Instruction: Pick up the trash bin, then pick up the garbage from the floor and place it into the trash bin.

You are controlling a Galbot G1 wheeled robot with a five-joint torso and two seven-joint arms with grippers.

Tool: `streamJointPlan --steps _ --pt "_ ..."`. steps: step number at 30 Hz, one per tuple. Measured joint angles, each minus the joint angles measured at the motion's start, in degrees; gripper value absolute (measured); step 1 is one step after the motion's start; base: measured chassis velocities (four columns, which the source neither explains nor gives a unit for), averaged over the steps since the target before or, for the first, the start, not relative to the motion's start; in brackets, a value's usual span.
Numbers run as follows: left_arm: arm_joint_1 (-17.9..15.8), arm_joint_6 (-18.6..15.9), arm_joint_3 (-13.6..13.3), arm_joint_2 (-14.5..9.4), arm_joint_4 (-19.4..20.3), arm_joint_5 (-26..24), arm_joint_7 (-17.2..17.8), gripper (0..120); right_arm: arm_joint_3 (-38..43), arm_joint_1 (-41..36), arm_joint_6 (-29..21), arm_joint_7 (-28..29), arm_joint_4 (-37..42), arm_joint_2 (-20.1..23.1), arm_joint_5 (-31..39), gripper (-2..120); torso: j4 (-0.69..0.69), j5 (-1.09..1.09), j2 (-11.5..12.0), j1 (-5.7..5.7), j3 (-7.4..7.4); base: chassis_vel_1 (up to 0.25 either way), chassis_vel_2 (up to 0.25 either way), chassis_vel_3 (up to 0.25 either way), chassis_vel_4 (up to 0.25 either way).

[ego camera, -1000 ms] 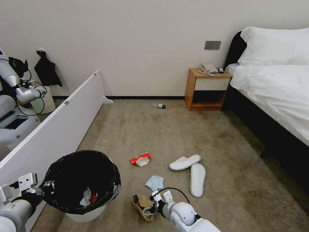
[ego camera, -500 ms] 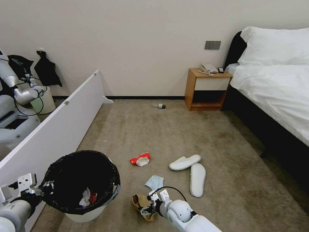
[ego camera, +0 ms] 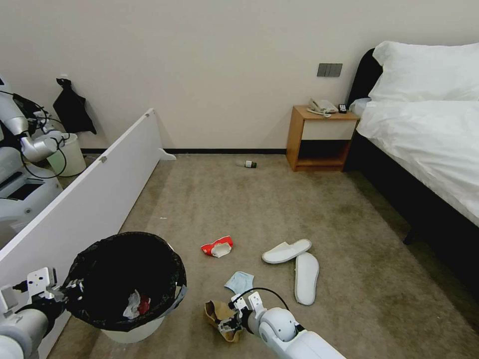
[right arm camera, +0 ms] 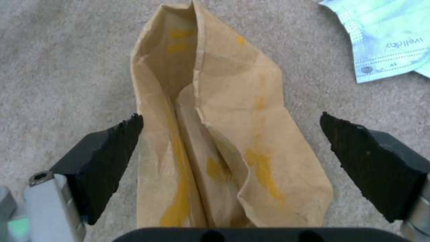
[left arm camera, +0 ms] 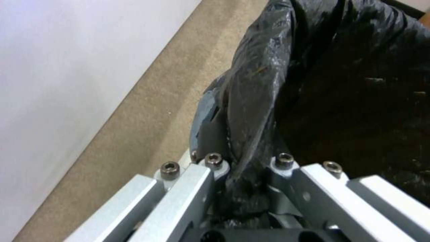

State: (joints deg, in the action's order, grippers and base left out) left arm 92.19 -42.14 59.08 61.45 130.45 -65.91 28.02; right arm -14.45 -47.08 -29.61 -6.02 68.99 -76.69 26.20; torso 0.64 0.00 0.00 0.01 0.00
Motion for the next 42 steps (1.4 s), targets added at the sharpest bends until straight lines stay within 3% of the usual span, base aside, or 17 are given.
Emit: streamJointPlan --steps 6,11,12,13,14,15,18,19,21,26,30,42 --pt "0.05 0.0 0.04 -0.01 0.0 -0.01 0.0 4 0.03 0.18 0.05 -0.44 -0.24 -0.05 0.07 99 0.0 0.0 0.0 0.0 0.0 0.0 0.0 0.0 0.0" --pt "0.03 0.0 0.09 -0.05 0.0 -0.05 0.0 4 0.11 0.34 0.2 -0.68 -0.2 -0.03 0.06 81 0.0 0.0 0.0 0.0 0.0 0.0 0.0 0.0 0.0" --pt "0.01 0.0 0.07 -0.05 0.0 -0.05 0.0 4 0.08 0.36 0.23 -0.69 -0.18 0.0 0.05 70 0.0 0.0 0.0 0.0 0.0 0.0 0.0 0.0 0.0" --pt "0.01 0.0 0.07 -0.05 0.0 -0.05 0.0 4 0.08 0.36 0.23 -0.69 -0.18 0.0 0.05 70 0.0 0.0 0.0 0.0 0.0 0.0 0.0 0.0 0.0" --pt "-0.01 0.0 0.07 -0.05 0.0 -0.05 0.0 4 0.04 0.35 0.25 -0.73 -0.18 0.03 0.04 59 0.0 0.0 0.0 0.0 0.0 0.0 0.0 0.0 0.0" --pt "-0.01 0.0 0.07 -0.05 0.0 -0.05 0.0 4 0.04 0.35 0.25 -0.73 -0.18 0.03 0.04 59 0.0 0.0 0.0 0.0 0.0 0.0 0.0 0.0 0.0" --pt "-0.02 0.0 0.11 -0.09 -0.05 -0.08 0.0 4 0.03 0.24 0.57 -1.09 0.41 0.15 -0.37 44 0.0 0.0 0.0 0.0 0.0 0.0 0.0 0.0 0.0" --pt "-0.02 0.0 0.11 -0.09 -0.05 -0.08 0.0 4 0.03 0.24 0.57 -1.09 0.41 0.15 -0.37 44 0.0 0.0 0.0 0.0 0.0 0.0 0.0 0.0 0.0" --pt "-0.03 0.0 0.14 -0.11 -0.08 -0.13 0.0 4 -0.61 0.34 0.52 -1.2 2.18 0.36 0.15 30 0.0 0.0 0.0 0.0 0.0 0.0 0.0 0.0 0.0" --pt "-0.16 0.0 0.11 -0.14 -0.01 -0.2 0.01 4 -1.19 0.62 0.51 -0.8 2.35 0.36 0.16 14 0.0 0.0 0.0 0.0 0.0 0.0 0.0 0.0 0.0" --pt "-0.05 0.0 0.18 -0.15 -0.02 -0.29 0.0 4 -1.21 0.63 0.54 -0.29 2.35 0.43 0.12 17 0.0 0.0 0.0 0.0 0.0 0.0 0.0 0.0 0.0" --pt "-0.25 0.0 -0.1 -0.17 -0.16 -0.34 -0.02 4 -1.22 0.18 0.82 1.33 4.65 1.43 1.46 66 0.0 0.0 0.0 0.0 0.0 0.0 0.0 0.0 0.0"
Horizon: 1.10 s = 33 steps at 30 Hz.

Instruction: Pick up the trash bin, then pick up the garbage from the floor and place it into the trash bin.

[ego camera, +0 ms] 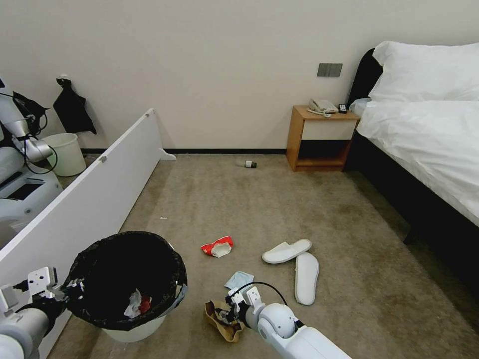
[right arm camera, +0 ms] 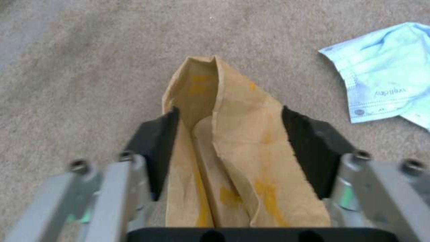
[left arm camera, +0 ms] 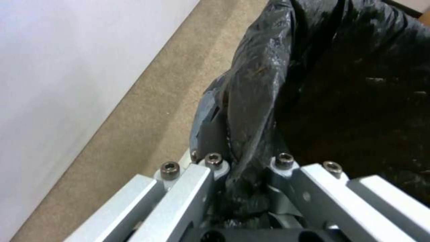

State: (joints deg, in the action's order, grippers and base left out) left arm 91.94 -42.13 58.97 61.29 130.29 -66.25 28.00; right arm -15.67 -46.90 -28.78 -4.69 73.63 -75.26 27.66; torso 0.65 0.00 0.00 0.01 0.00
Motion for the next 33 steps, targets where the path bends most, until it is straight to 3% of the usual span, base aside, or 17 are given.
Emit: streamJointPlan --steps 9,33 --pt "0.03 0.0 0.09 -0.12 -0.11 -0.12 -0.02 4 -1.36 0.49 0.08 -0.28 0.37 -0.19 0.82 97 0.0 0.0 0.0 0.0 0.0 0.0 0.0 0.0 0.0" --pt "-0.09 0.0 -0.06 -0.04 0.37 0.17 0.02 4 -5.96 4.85 -0.62 0.33 -6.66 -2.35 1.62 100 0.0 0.0 0.0 0.0 0.0 0.0 0.0 0.0 0.0"
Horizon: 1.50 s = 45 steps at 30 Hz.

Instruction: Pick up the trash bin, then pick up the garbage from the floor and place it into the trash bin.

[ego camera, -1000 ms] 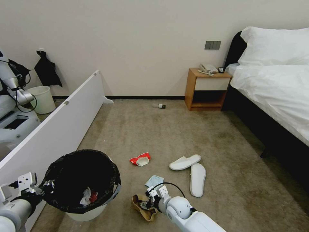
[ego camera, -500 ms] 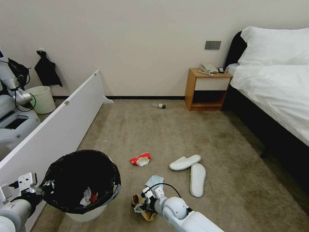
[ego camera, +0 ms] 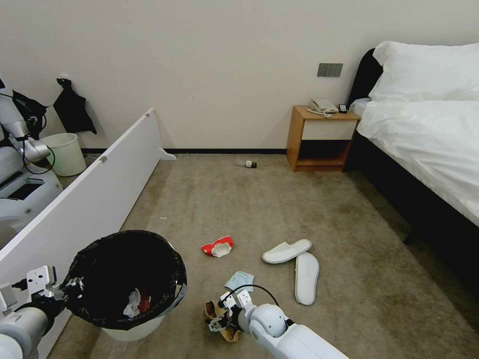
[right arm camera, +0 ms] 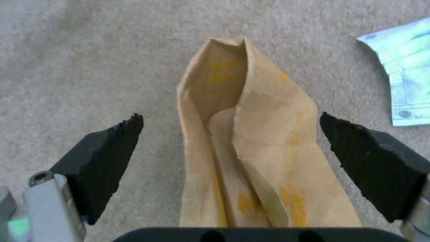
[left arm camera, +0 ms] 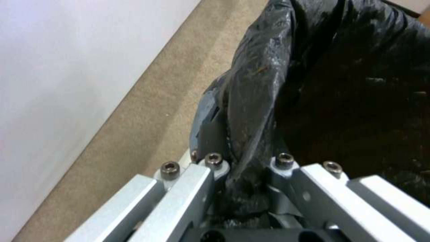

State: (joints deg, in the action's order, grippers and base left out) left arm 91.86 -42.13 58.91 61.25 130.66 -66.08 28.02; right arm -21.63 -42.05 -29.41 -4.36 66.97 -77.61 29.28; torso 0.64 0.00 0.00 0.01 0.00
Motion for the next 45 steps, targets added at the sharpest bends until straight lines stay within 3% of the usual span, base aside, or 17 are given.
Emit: streamJointPlan --steps 40,45 --pt "0.38 0.0 0.22 0.56 1.33 0.52 0.12 4 -4.27 2.53 -0.22 -0.88 -6.0 -1.83 1.65 100 0.0 0.0 0.0 0.0 0.0 0.0 0.0 0.0 0.0" --pt "0.45 0.0 0.24 0.63 1.37 0.52 0.09 4 -4.34 2.63 -0.19 -1.27 -6.48 -1.91 1.67 93 0.0 0.0 0.0 0.0 0.0 0.0 0.0 0.0 0.0"
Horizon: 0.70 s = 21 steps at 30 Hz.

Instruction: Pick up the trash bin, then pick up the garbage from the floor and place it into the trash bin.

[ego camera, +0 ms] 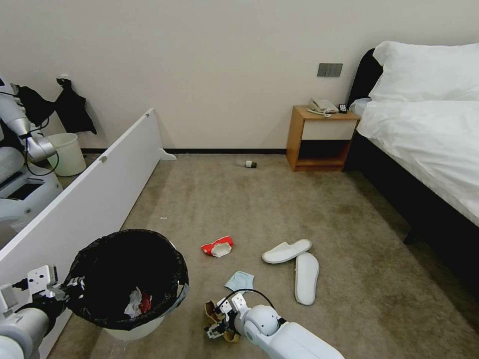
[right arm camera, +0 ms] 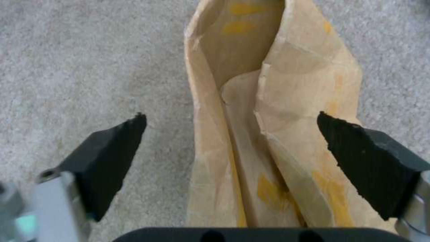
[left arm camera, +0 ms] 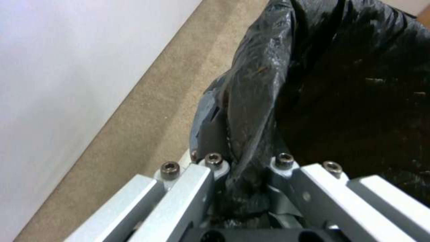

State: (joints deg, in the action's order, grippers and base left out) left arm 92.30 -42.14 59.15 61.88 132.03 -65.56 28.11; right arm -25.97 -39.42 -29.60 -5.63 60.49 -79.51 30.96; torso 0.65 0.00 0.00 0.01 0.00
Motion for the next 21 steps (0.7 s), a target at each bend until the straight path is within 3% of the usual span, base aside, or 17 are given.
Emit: streamJointPlan --steps 2,4,6,9,14,21 --pt "0.03 0.0 0.0 0.11 0.12 0.01 0.0 4 0.0 0.03 0.1 -0.32 -0.48 -0.12 -0.04 81 0.0 0.0 0.0 0.0 0.0 0.0 0.0 0.0 0.0" --pt "0.05 0.0 0.0 0.12 0.14 0.02 -0.01 4 0.0 0.03 0.13 -0.36 -0.55 -0.12 -0.05 79 0.0 0.0 0.0 0.0 0.0 0.0 0.0 0.0 0.0" --pt "0.09 0.0 0.01 0.14 0.16 0.05 -0.03 4 0.02 0.03 0.17 -0.49 -0.68 -0.12 -0.08 64 0.0 0.0 0.0 0.0 0.0 0.0 0.0 0.0 0.0" --pt "0.11 0.0 0.02 0.15 0.16 0.05 -0.03 4 0.02 0.05 0.18 -0.5 -0.71 -0.11 -0.08 61 0.0 0.0 0.0 0.0 0.0 0.0 0.0 0.0 0.0" --pt "0.07 0.0 0.03 0.18 0.18 0.07 -0.06 4 -0.01 0.36 0.18 -0.56 -0.98 -0.11 -0.04 35 0.0 0.0 0.0 0.0 0.0 0.0 0.0 0.0 0.0" --pt "0.05 0.0 0.0 0.18 -0.02 0.1 -0.1 4 -0.08 0.35 0.19 -0.77 -1.26 -0.07 -0.02 14 0.0 0.0 0.0 0.0 0.0 0.0 0.0 0.0 0.0"
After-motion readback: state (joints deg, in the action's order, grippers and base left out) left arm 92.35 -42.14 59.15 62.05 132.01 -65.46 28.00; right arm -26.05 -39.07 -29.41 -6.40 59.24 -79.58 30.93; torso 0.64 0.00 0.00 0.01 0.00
